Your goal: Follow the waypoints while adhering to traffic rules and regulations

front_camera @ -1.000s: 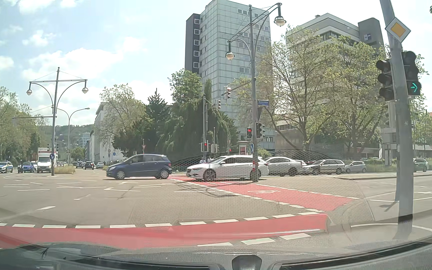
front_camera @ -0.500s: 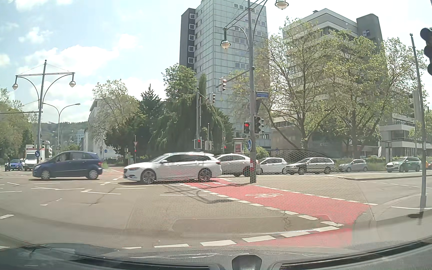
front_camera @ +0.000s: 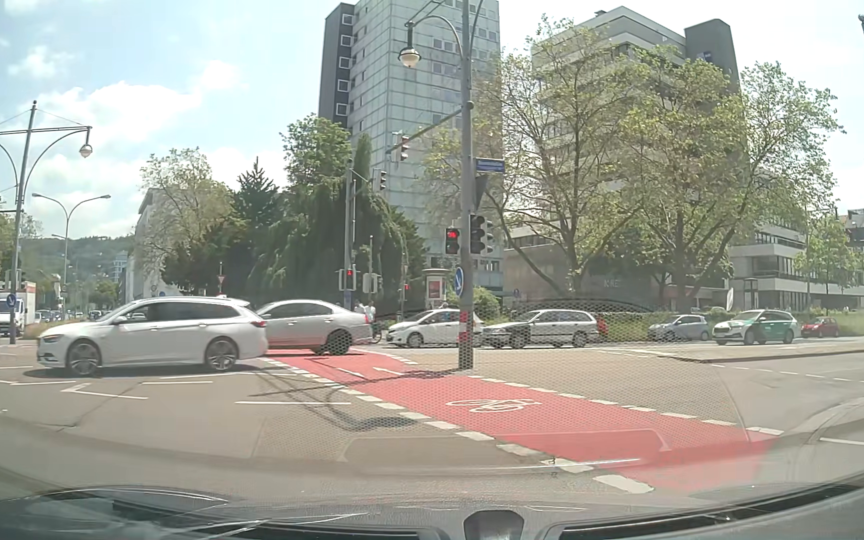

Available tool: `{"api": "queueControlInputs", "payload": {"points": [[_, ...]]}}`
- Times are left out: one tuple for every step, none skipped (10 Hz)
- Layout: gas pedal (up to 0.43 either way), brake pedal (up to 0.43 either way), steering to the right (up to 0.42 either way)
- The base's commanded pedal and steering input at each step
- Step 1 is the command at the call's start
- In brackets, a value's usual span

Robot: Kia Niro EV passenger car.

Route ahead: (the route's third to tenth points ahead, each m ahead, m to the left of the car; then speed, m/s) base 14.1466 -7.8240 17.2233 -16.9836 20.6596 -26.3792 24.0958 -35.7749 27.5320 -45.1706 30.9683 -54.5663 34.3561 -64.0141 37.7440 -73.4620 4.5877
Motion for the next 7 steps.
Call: {"api": "queueControlInputs", "payload": {"points": [[0.228, 0.0, 0.259], [0.22, 0.0, 0.293], [0.22, 0.0, 0.327], [0.22, 0.0, 0.351], [0.22, 0.0, 0.383], [0.22, 0.0, 0.411], [0.209, 0.0, 0.427]]}}
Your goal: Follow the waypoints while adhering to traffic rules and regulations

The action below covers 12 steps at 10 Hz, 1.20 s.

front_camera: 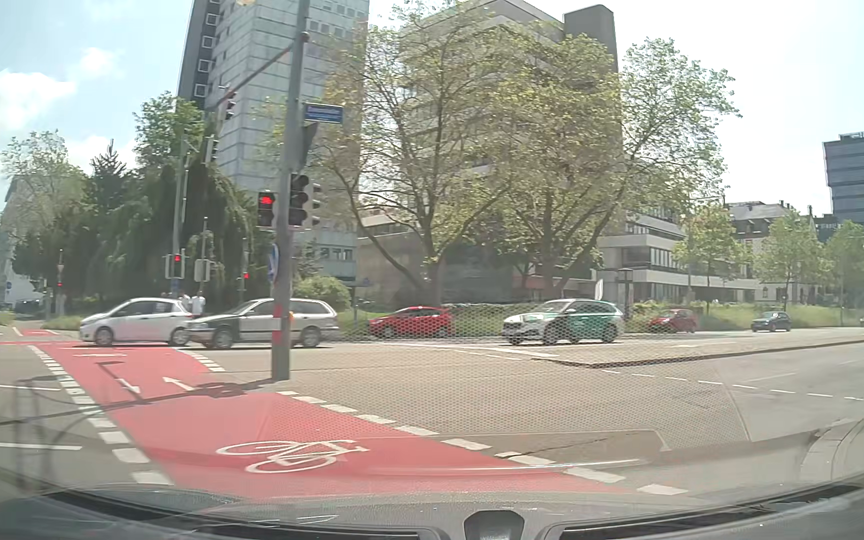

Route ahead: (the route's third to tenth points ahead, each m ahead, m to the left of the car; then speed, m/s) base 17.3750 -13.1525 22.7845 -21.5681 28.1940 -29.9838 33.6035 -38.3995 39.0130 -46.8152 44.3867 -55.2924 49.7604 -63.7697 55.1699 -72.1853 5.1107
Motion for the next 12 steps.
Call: {"api": "queueControlInputs", "payload": {"points": [[0.209, 0.0, 0.43], [0.209, 0.0, 0.427], [0.209, 0.0, 0.419], [0.22, 0.0, 0.409], [0.22, 0.0, 0.396], [0.22, 0.0, 0.39], [0.22, 0.0, 0.387], [0.22, 0.0, 0.385], [0.22, 0.0, 0.381], [0.22, 0.0, 0.374], [0.22, 0.0, 0.361], [0.22, 0.0, 0.343]]}}
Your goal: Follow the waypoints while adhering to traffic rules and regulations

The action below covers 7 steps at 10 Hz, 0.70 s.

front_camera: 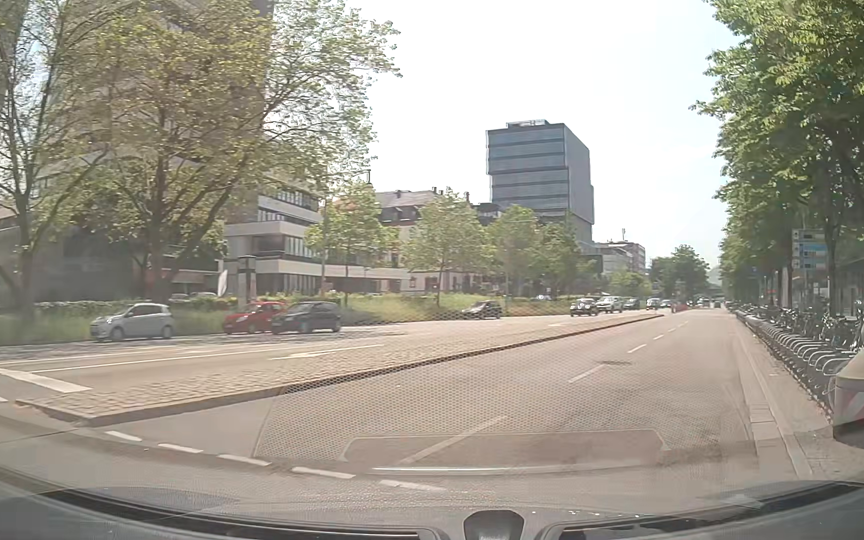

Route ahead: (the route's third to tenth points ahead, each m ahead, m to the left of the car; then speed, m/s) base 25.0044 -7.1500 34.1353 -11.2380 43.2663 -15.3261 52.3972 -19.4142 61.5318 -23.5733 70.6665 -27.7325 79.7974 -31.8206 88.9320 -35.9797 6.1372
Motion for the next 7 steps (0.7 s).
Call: {"api": "queueControlInputs", "payload": {"points": [[0.22, 0.0, 0.33], [0.228, 0.0, 0.313], [0.228, 0.0, 0.288], [0.228, 0.0, 0.26], [0.228, 0.0, 0.233], [0.248, 0.0, 0.201], [0.248, 0.0, 0.173]]}}
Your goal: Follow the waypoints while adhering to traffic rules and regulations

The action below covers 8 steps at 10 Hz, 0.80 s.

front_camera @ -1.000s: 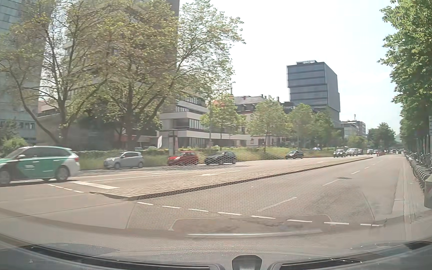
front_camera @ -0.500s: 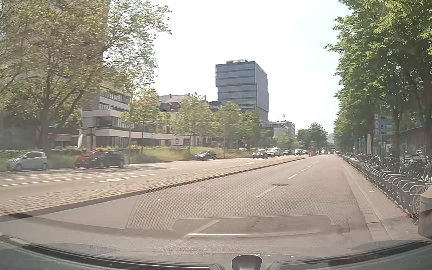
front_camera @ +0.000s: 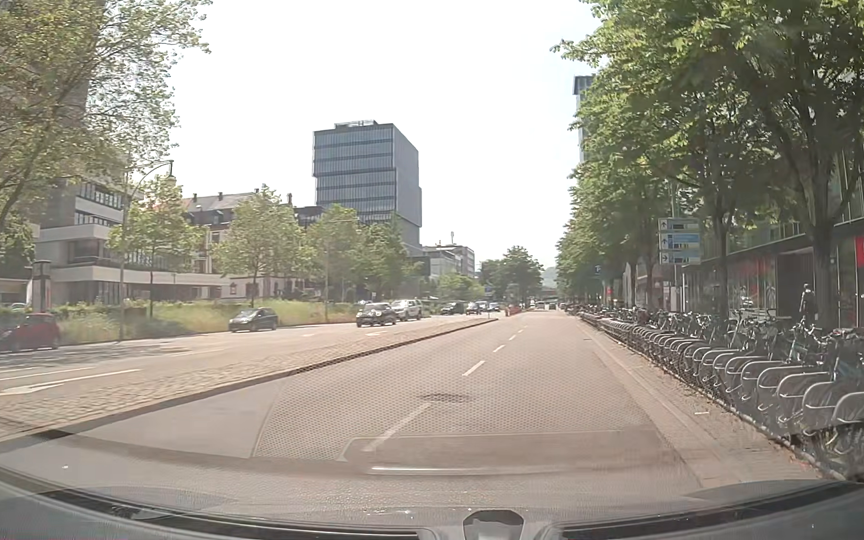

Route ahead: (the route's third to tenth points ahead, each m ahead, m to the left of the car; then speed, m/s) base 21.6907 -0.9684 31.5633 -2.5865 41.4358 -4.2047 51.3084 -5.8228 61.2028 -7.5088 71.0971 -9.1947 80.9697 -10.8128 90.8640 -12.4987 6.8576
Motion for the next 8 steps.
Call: {"api": "queueControlInputs", "payload": {"points": [[0.248, 0.0, 0.153], [0.248, 0.0, 0.134], [0.248, 0.0, 0.115], [0.248, 0.0, 0.102], [0.248, 0.0, 0.082], [0.26, 0.0, 0.064], [0.26, 0.0, 0.049], [0.26, 0.0, 0.038]]}}
